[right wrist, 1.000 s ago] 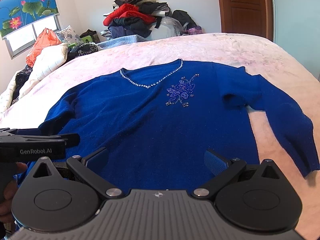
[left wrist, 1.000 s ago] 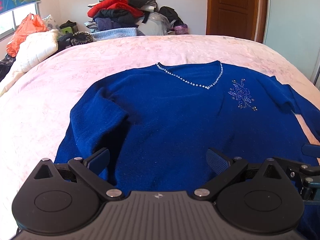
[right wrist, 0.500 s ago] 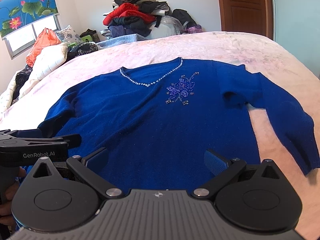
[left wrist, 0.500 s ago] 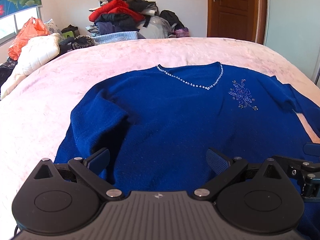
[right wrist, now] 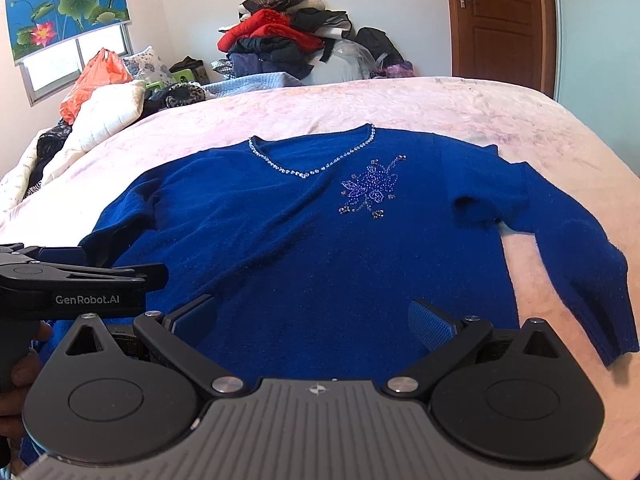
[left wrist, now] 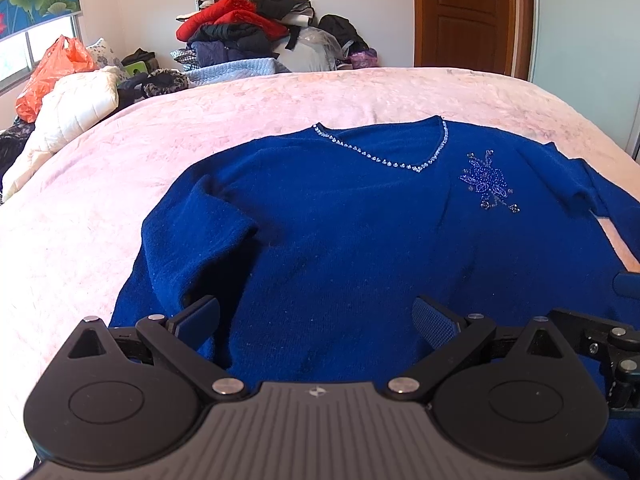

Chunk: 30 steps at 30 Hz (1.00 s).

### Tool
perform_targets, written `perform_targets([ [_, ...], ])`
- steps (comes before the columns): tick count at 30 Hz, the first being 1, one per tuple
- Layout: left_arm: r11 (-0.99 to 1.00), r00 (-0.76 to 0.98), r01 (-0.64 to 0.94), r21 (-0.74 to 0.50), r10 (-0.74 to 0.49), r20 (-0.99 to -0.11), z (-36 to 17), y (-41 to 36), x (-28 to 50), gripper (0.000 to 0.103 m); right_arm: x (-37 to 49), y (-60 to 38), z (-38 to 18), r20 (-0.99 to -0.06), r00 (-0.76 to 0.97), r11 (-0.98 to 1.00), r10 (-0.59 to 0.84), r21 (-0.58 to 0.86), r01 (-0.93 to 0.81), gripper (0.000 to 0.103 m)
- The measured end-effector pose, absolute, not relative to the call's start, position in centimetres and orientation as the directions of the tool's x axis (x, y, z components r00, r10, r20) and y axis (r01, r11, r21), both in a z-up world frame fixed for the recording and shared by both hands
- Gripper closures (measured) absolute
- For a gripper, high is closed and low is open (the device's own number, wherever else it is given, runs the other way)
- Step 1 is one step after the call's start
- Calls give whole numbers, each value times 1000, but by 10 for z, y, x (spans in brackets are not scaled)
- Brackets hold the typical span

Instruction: Fold small clothes

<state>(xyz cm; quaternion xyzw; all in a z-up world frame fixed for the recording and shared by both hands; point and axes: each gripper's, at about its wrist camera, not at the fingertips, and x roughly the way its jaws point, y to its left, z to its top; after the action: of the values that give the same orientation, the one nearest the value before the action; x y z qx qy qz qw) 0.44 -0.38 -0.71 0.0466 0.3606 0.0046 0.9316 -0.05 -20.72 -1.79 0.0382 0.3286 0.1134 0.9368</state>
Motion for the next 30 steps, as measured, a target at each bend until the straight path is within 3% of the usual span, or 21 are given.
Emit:
perform_targets([
  [5, 995, 733, 29, 93, 42, -679, -9, -5, 6, 0, -8, -211, -14, -535, 799, 962, 274, 136, -238, 4],
  [10, 994, 731, 39, 104, 43, -681, -10, -7, 6, 0, -7, -211, -14, -548, 789, 960, 278, 131, -248, 4],
  [20, 996, 707, 57, 63, 4, -708, -14, -7, 9, 0, -5, -221, -20, -557, 780, 959, 283, 157, -236, 14],
  [30, 996, 679, 83, 22, -40, -733, -19, -11, 10, 0, -9, -283, -24, -563, 823, 997, 72, 36, -62, 24],
])
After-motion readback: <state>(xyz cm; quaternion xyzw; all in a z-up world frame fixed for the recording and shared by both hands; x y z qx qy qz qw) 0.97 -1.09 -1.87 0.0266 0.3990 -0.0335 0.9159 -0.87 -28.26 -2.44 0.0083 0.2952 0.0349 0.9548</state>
